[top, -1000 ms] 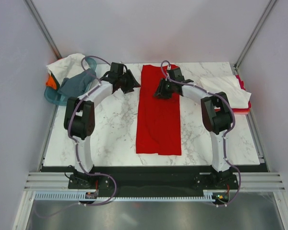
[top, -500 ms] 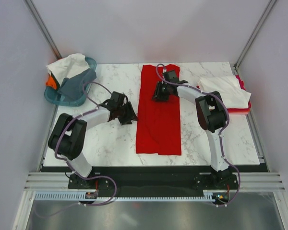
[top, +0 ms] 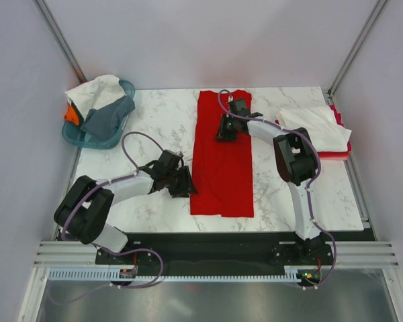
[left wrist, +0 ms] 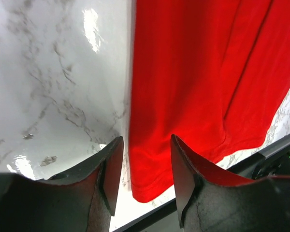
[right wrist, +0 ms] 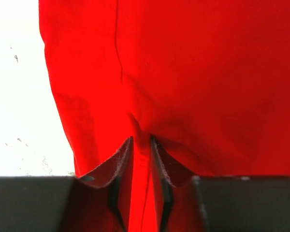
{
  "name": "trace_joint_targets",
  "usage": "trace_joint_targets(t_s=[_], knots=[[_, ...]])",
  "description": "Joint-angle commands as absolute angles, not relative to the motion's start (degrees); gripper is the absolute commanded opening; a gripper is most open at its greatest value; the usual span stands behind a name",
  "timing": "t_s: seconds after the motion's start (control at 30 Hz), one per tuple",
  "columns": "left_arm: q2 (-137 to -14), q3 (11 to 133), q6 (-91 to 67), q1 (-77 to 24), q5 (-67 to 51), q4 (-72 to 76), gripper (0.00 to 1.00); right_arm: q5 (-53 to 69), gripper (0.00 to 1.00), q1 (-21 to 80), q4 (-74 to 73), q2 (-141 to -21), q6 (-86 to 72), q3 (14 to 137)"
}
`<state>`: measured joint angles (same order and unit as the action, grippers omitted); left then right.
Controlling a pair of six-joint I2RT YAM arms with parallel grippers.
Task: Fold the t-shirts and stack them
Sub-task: Fold the tshirt
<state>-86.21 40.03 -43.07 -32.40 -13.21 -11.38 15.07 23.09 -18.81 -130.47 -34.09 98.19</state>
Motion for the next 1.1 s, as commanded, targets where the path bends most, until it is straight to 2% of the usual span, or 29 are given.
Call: trace_joint_targets(t_s=[0.0, 0.1, 0.23, 0.37, 0.43, 0.47, 0.53, 1.07], knots=[[-84.9, 37.63, -45.44, -33.92, -14.76, -10.81, 0.51, 14.24, 0.25, 23.47, -19.34, -131.66, -33.31, 100.11], [-84.55, 36.3, -45.97, -34.89, -15.47, -10.81, 0.48, 14.41, 0.12, 23.47, -19.34, -131.31, -33.31, 100.19], [-83.85, 34.63, -46.67, -35.86, -15.82, -10.81, 0.44, 14.59, 0.05, 23.47, -19.34, -130.69, -33.57, 100.11], [-82.8, 32.09, -47.37, -36.3, -15.65, -10.9, 0.34, 14.68, 0.02, 23.47, -19.34, -130.52, -33.66, 100.2], [-82.79, 31.64, -47.46, -36.39, -15.47, -10.81, 0.22, 14.76, 0.0, 23.47, -19.34, -130.26, -33.84, 100.2], [-82.71, 31.29, -47.46, -36.39, -15.47, -10.81, 0.11, 14.68, 0.0, 23.38, -19.34, -130.25, -34.01, 100.2], [-82.18, 30.94, -47.64, -36.39, -15.47, -10.81, 0.02, 14.68, 0.0, 23.47, -19.34, -129.82, -33.93, 100.2], [-77.96, 29.62, -47.37, -36.21, -18.81, -12.57, 0.02, 13.71, 0.0, 22.41, -22.41, -126.13, -33.49, 99.58]])
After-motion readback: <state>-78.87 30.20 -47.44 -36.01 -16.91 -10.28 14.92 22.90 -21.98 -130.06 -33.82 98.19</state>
